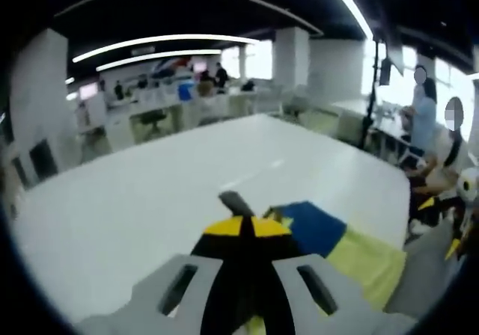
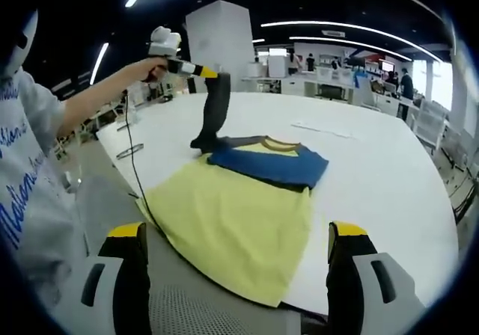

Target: Fold the garment on the visible template until the final outline fits inside the template.

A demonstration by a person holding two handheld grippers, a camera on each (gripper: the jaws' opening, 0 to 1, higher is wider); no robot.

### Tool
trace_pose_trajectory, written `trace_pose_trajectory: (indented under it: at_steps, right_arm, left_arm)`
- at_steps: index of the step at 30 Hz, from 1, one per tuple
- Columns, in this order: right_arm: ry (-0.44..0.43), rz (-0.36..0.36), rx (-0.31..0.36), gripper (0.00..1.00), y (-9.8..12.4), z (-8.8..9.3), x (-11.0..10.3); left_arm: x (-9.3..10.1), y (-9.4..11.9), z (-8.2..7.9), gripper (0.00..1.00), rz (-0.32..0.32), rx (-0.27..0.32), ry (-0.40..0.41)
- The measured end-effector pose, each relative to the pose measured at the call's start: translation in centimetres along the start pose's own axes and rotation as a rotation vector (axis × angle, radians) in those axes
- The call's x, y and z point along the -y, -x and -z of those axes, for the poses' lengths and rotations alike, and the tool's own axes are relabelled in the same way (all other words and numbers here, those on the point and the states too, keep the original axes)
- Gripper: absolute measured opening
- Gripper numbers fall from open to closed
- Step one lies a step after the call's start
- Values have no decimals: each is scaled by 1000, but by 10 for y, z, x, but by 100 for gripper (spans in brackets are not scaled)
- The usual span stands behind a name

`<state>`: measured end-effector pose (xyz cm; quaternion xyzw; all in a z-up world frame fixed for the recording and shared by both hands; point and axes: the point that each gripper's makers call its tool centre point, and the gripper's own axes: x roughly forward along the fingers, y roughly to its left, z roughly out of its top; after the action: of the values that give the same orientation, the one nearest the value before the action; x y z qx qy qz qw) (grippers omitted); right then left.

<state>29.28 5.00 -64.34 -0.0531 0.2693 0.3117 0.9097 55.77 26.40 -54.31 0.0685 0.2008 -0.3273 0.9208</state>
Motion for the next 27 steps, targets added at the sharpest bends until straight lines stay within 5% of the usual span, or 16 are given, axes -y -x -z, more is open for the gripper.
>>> trace_pose_trajectory:
  at_steps: [27]
  right_arm:
    - [0,-15,-6,100,-3,2,7]
  left_arm:
    - [71,-58,-13,0,129,-20,-63]
